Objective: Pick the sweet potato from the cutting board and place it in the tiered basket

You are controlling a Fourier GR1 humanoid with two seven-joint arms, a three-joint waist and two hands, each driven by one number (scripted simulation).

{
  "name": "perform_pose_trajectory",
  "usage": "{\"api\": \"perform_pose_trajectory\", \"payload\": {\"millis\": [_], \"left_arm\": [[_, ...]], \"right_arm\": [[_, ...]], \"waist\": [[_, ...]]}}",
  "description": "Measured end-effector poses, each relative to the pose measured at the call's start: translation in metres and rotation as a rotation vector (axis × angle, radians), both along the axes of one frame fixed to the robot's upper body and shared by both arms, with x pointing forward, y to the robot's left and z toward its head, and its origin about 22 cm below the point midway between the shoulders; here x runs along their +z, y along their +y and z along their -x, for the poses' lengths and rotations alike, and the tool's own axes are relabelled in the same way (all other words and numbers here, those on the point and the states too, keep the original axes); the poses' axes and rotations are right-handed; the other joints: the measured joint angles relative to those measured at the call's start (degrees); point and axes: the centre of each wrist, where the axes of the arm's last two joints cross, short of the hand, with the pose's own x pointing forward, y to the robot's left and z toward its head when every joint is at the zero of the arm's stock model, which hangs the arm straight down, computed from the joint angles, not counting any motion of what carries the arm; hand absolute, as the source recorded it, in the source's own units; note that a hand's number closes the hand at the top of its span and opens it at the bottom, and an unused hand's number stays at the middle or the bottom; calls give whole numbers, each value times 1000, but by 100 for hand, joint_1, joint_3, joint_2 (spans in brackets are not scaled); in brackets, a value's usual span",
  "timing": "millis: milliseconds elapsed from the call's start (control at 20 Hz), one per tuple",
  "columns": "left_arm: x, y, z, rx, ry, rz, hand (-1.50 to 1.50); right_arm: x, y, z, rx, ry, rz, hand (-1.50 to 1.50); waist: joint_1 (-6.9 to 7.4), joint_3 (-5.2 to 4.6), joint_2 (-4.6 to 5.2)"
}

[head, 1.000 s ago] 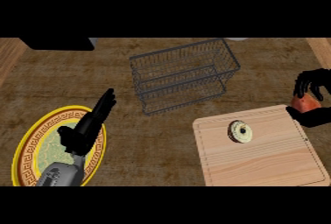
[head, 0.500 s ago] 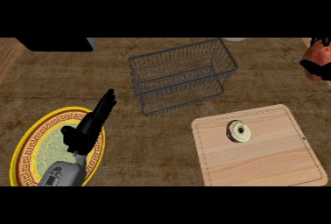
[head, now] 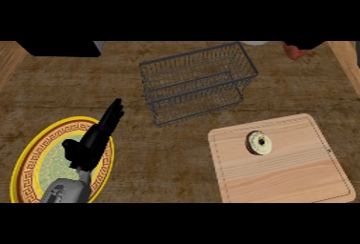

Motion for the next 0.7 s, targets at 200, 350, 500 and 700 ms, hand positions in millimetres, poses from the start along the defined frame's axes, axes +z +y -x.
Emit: {"api": "perform_pose_trajectory", "payload": {"millis": [200, 350, 500, 700], "left_arm": [[2, 2, -2, -1, -2, -2, 0], [-2, -5, -3, 2, -4, -3, 0], [0, -4, -4, -2, -2, -2, 0], [2, -5, -6, -3, -10, 0, 0]], "right_arm": [[10, 48, -10, 21, 31, 0, 150], [12, 81, -14, 47, 51, 22, 150], [4, 106, -21, 68, 70, 47, 150], [-12, 141, -26, 90, 92, 58, 150]], "waist": [[14, -2, 6], [8, -2, 11], [21, -1, 19], [24, 0, 24]]}}
